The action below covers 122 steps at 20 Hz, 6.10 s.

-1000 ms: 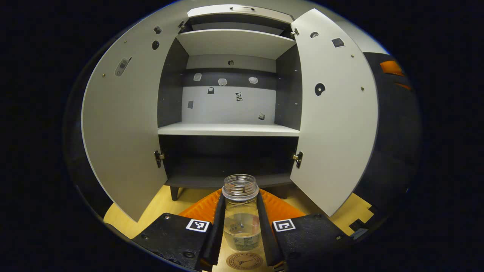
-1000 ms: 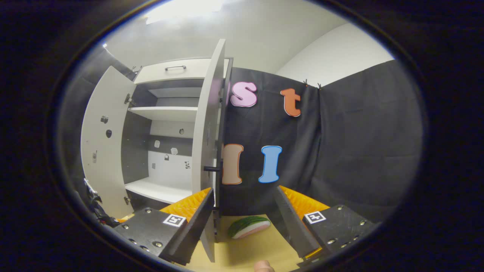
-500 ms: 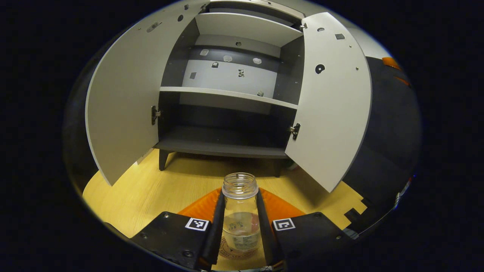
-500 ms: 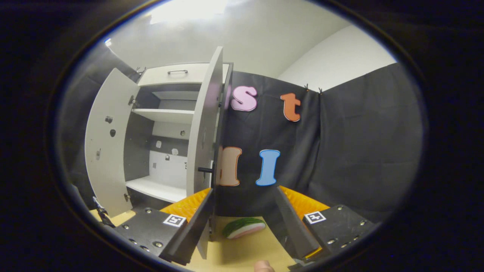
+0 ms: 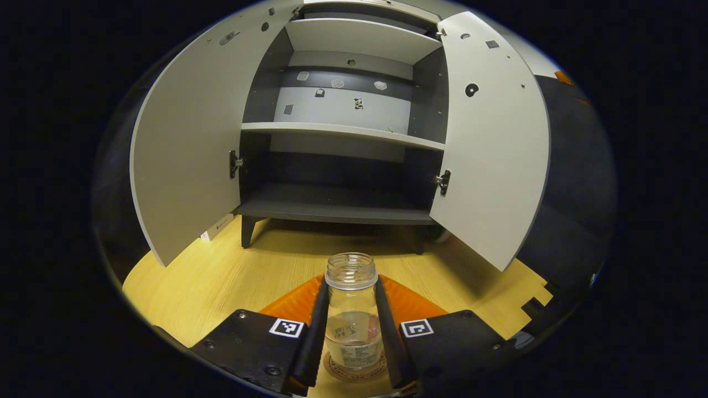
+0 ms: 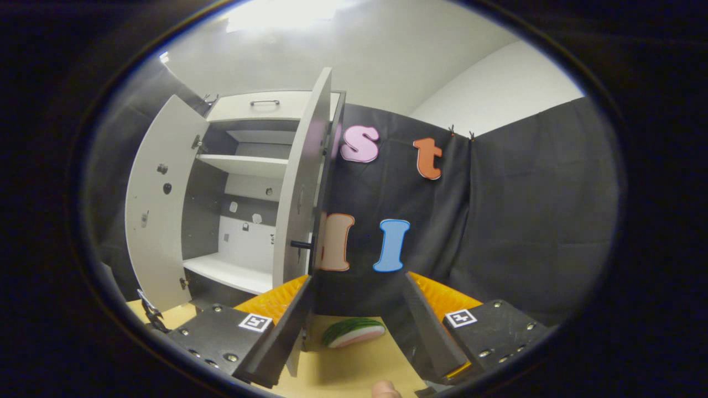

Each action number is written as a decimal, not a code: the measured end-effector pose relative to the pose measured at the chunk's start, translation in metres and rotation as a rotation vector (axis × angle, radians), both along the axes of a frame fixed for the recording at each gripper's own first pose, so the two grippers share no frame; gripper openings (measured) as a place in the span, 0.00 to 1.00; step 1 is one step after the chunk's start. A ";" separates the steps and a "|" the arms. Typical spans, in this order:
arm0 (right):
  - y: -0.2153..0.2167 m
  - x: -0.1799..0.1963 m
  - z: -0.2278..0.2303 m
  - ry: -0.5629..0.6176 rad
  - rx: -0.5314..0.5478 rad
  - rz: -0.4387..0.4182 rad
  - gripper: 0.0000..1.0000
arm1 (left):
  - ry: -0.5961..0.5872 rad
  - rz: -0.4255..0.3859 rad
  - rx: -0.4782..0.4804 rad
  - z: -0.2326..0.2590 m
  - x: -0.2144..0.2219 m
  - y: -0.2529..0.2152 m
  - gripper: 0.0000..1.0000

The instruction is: Grasp the bottle in the cabinet with the left hand and place it on the coaster, then close the right door with the right hand and the left door with the left hand.

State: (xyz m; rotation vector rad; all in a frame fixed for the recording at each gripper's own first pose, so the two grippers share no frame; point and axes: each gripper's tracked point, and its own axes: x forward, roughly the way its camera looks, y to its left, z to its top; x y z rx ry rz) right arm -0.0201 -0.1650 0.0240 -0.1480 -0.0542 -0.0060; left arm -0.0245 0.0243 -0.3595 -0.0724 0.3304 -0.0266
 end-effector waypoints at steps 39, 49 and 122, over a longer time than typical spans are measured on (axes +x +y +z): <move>0.079 0.066 -0.032 0.037 0.124 0.067 0.92 | -0.266 0.320 0.074 0.272 -0.066 0.132 0.97; 0.188 0.082 -0.036 0.039 0.146 0.261 0.92 | -0.297 0.431 0.110 0.295 -0.085 0.186 0.96; 0.260 0.117 -0.057 0.041 0.174 0.259 0.96 | -0.260 0.433 0.165 0.290 -0.024 0.281 0.94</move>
